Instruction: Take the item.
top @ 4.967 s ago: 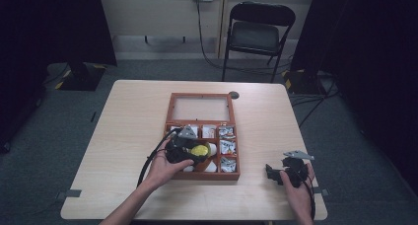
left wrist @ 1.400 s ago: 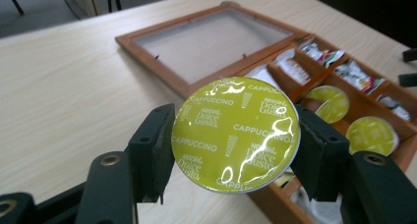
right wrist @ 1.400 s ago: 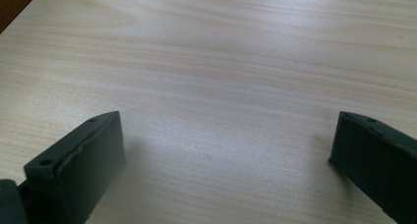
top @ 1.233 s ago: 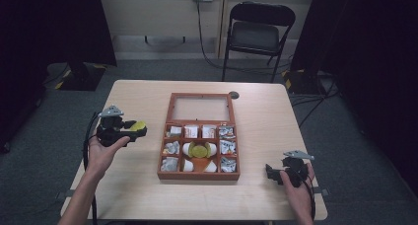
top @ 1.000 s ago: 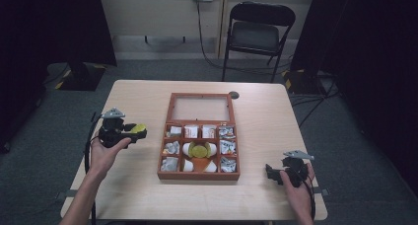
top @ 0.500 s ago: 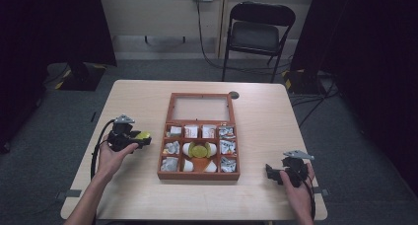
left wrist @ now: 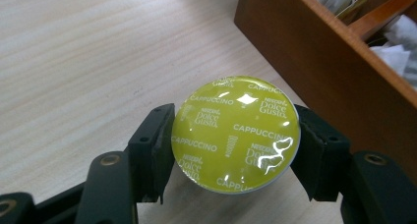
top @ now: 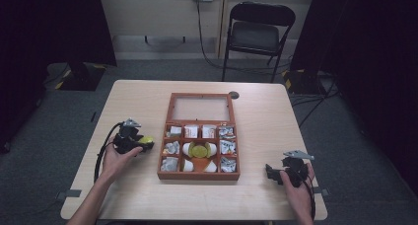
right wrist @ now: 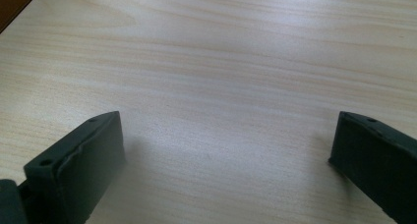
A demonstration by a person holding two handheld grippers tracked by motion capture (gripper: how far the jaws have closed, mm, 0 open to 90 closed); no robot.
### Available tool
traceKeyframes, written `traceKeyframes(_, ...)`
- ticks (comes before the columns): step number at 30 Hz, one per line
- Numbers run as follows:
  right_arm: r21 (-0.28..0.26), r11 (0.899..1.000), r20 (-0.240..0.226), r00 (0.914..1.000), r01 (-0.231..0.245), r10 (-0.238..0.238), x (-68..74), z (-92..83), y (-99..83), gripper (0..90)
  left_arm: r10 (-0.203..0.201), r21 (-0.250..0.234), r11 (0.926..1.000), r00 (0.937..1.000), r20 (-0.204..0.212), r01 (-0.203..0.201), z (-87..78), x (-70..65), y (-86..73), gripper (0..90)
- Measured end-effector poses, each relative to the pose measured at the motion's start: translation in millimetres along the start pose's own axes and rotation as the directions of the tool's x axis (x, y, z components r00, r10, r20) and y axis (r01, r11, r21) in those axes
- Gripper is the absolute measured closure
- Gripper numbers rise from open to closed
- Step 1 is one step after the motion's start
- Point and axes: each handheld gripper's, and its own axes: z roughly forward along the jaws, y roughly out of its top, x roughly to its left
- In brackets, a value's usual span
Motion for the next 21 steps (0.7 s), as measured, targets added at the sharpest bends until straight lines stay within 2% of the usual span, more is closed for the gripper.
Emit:
traceKeyframes(3, 0.000, 1.000, 0.000, 1.0000, 0.000, 0.000, 0.0, 0.0, 0.0, 0.0, -0.026, -0.009, 0.9996, 0.9996, 0.015, 0.026, 1.7, -0.6, -0.1, 39.3)
traceKeyframes(6, 0.000, 1.000, 0.000, 1.0000, 0.000, 0.000, 0.0, 0.0, 0.0, 0.0, -0.030, -0.007, 0.9995, 0.9991, 0.031, 0.031, 2.6, -1.4, 0.6, 38.7)
traceKeyframes(12, 0.000, 1.000, 0.000, 1.0000, 0.000, 0.000, 0.0, 0.1, 0.1, 0.0, -0.051, -0.023, 0.9984, 0.9982, 0.032, 0.052, 1.1, -1.8, 1.7, 28.5)
traceKeyframes(16, 0.000, 1.000, -0.001, 1.0000, 0.001, -0.001, -0.2, 0.2, 0.2, 0.0, -0.055, -0.037, 0.9978, 0.9983, 0.022, 0.055, -3.5, -1.7, 2.4, 24.4)
traceKeyframes(21, 0.000, 1.000, -0.002, 1.0000, 0.001, -0.001, -0.2, 0.3, 0.3, 0.0, -0.064, -0.087, 0.9941, 0.9978, 0.018, 0.065, -22.9, 0.4, 1.2, 21.2)
